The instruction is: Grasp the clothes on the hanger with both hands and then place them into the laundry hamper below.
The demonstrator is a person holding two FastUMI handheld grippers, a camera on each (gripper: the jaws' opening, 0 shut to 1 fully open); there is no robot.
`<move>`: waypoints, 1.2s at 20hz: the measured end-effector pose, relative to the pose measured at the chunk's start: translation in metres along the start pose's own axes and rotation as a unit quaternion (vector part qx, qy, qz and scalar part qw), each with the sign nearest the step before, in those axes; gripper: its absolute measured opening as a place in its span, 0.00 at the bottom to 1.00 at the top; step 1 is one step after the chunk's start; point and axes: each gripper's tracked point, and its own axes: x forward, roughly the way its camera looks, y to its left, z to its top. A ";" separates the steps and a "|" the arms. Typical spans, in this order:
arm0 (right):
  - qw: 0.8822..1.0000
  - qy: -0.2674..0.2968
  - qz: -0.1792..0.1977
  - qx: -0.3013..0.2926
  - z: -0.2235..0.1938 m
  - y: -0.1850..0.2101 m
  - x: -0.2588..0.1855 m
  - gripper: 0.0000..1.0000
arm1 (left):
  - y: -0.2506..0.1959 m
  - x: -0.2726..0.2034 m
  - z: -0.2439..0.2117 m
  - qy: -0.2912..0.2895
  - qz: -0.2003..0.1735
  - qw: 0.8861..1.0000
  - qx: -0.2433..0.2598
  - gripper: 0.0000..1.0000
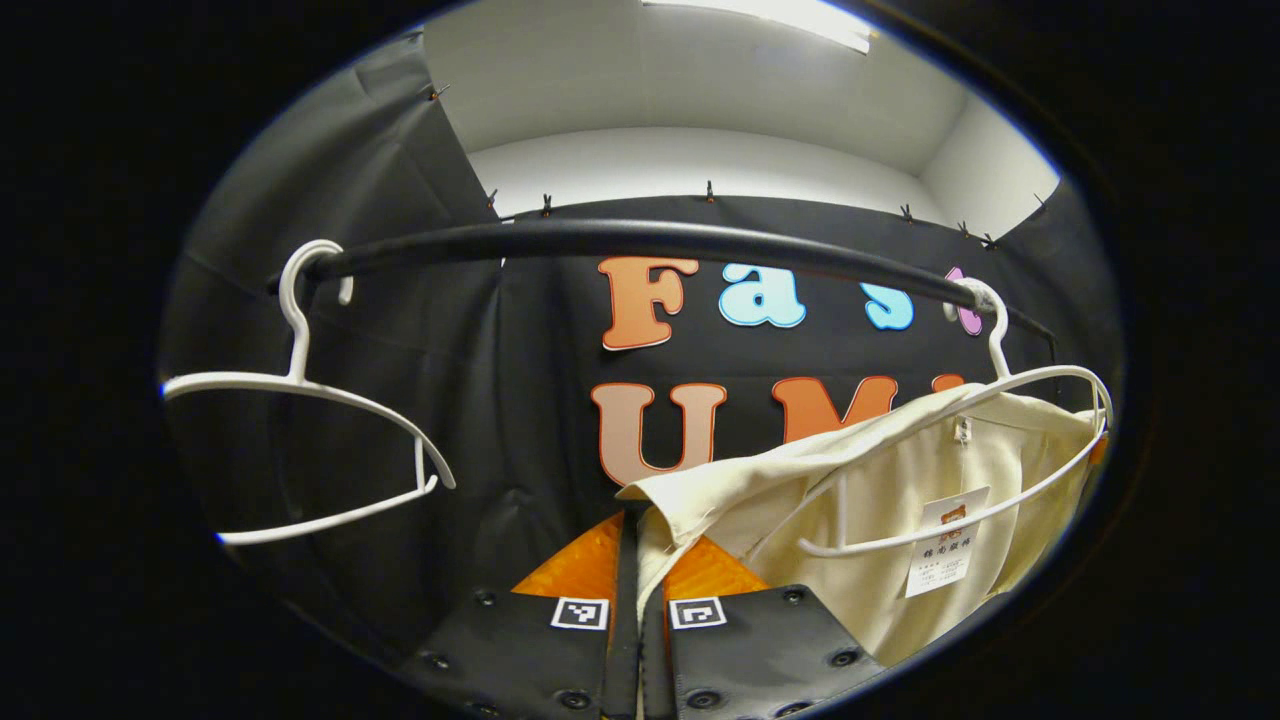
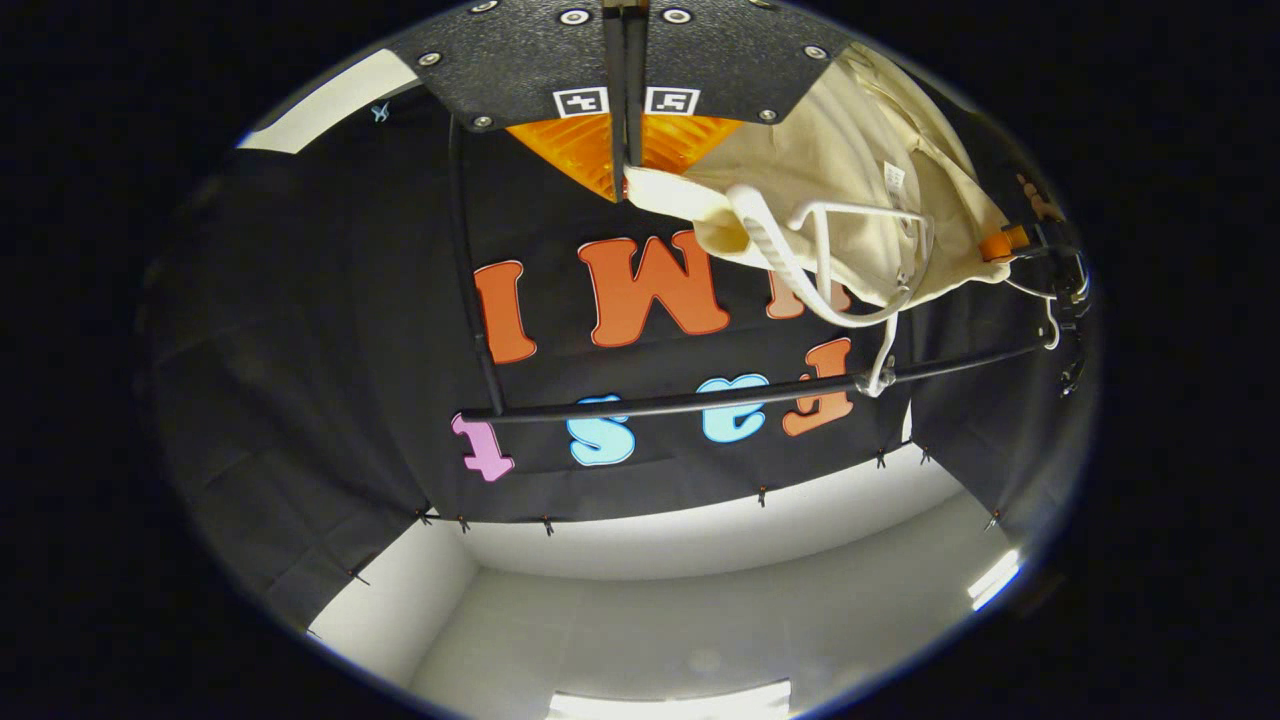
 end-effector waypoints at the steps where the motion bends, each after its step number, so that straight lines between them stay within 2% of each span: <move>1: 1.000 0.006 0.003 0.006 -0.010 0.003 0.000 0.00 | 0.001 0.002 -0.007 0.008 0.001 1.000 -0.006 0.08; 4: 1.000 0.016 0.006 0.023 -0.033 0.009 -0.001 0.00 | 0.001 0.005 -0.031 0.025 -0.003 1.000 -0.019 0.08; 12: 0.999 0.051 0.009 0.017 -0.083 0.017 0.002 0.00 | 0.014 0.006 -0.073 0.054 0.010 0.998 -0.003 0.08; 14: 0.998 0.058 0.000 0.005 -0.097 0.017 0.002 0.00 | 0.031 0.007 -0.089 0.063 0.030 0.997 0.011 0.08; 17: 0.998 0.056 -0.018 -0.016 -0.109 0.012 -0.004 0.00 | 0.044 -0.001 -0.110 0.079 0.039 0.996 0.015 0.08; 20: 0.998 0.060 -0.012 -0.014 -0.118 0.023 -0.008 0.00 | 0.030 -0.018 -0.124 0.095 0.009 0.995 -0.004 0.08; 24: 0.998 0.066 0.000 -0.023 -0.138 0.042 -0.019 0.00 | -0.004 -0.034 -0.118 0.075 -0.023 0.997 0.016 0.08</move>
